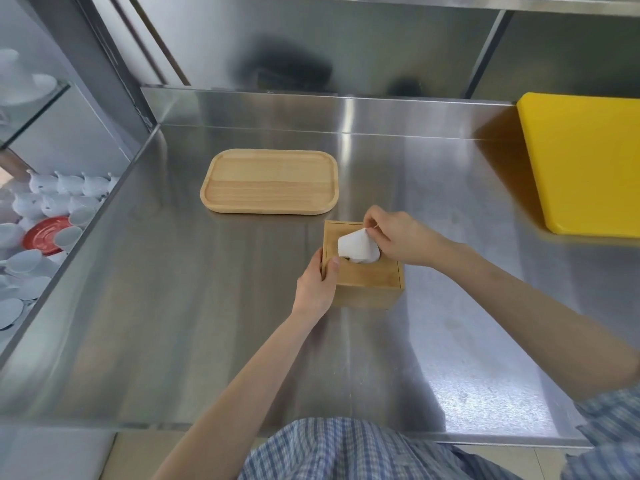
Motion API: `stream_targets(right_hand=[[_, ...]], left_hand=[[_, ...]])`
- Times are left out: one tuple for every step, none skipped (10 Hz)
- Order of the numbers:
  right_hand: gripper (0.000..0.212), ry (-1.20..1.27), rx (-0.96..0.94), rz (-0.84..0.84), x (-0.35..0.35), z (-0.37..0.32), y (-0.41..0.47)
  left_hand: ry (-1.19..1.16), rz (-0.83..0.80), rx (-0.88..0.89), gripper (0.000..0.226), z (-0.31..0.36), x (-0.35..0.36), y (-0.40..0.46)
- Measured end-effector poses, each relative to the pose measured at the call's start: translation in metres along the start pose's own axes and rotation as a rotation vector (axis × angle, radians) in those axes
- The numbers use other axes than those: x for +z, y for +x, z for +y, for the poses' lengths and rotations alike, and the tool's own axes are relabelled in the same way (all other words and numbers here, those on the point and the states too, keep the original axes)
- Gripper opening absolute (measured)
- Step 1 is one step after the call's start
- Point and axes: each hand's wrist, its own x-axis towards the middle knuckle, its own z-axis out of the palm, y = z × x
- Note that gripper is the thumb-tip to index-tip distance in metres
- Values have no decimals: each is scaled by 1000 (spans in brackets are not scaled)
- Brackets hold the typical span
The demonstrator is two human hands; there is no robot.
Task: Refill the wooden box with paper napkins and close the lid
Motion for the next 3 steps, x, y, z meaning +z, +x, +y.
stream_targets(right_hand=[[23, -2, -12, -11, 1, 1, -1], [26, 24, -23, 28, 1, 2, -1], [34, 58, -20, 121, -2, 4, 2]], left_hand=[[-23, -2, -11, 44, 1, 0, 0], [-18, -21, -35, 45, 0, -2, 1], [-10, 10, -80, 50, 2, -11, 7]])
